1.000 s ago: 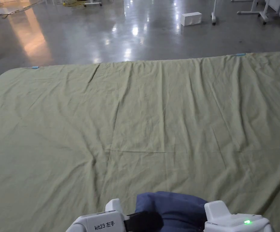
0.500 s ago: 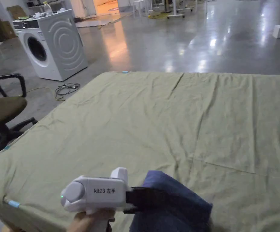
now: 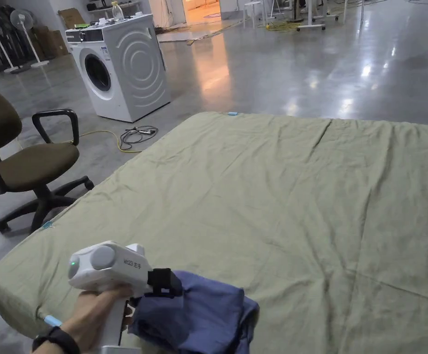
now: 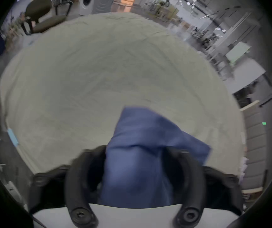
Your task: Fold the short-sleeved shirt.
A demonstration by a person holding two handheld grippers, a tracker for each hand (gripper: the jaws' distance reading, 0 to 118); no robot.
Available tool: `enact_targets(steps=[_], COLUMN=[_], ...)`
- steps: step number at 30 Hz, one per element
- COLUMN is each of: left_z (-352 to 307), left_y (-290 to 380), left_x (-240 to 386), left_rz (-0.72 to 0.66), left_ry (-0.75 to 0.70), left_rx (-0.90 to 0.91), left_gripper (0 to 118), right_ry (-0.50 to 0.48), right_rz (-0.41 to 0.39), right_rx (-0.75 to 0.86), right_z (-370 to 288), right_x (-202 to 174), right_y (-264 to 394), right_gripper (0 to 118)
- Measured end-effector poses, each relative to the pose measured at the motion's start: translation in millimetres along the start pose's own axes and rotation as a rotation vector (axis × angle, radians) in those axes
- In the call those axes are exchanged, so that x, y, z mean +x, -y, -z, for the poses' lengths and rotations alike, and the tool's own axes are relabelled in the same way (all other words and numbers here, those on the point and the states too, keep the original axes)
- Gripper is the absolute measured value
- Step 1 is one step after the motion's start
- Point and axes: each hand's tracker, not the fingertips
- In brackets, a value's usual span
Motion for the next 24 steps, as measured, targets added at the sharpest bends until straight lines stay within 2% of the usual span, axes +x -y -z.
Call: enact_targets(steps=[2, 4, 5, 7, 8, 11, 13, 14, 16, 20, 23, 24], left_z=[-8, -30, -48, -86, -109, -180, -224, -244, -271, -289, -278, -275], left_y=[-4, -10, -12, -6, -1, 26, 63, 87, 125, 189, 242, 253], left_x=[-5, -4, 1, 15, 28, 69, 100, 117, 149, 208, 254, 263], left_rz=[0.025, 0.035, 0.142, 0.252, 0.294, 0.347, 0.375, 0.438, 0.482, 0.537, 0.509, 0.503], left_ry=[-0.033, -0.14, -0.253, -0.292, -0.254, 0.007, 0.145, 0.216, 0.276, 0.289, 0.083, 0.073], left_rx=[0.02, 0.03, 0.153, 0.263, 0.318, 0.479, 0.631, 0.732, 0.851, 1.013, 1.093, 1.073], left_gripper=[90, 89, 89, 89, 89, 88, 88, 88, 88, 87, 81, 74], right_ry=[0.012, 0.03, 0.039, 0.038, 0.044, 0.099, 0.1, 0.098, 0.122, 0.172, 0.203, 0.217], right_rz=[-0.026, -0.074, -0.071, -0.051, -0.048, -0.083, -0.071, -0.065, -0.09, -0.191, -0.243, -0.263], right_rx=[-0.002, 0.028, 0.048, 0.088, 0.114, 0.213, 0.298, 0.359, 0.459, 0.636, 0.766, 0.8], right_z=[-6, -14, -21, -30, -35, -59, -77, -88, -108, -146, -167, -173], right_x=[2, 6, 8, 16, 19, 25, 29, 30, 27, 15, 6, 3], right_y=[-3, -8, -9, -13, -17, -34, -51, -61, -81, -117, -126, -125], right_gripper=[0, 0, 0, 0, 0, 0, 0, 0, 0, 0, 0, 0])
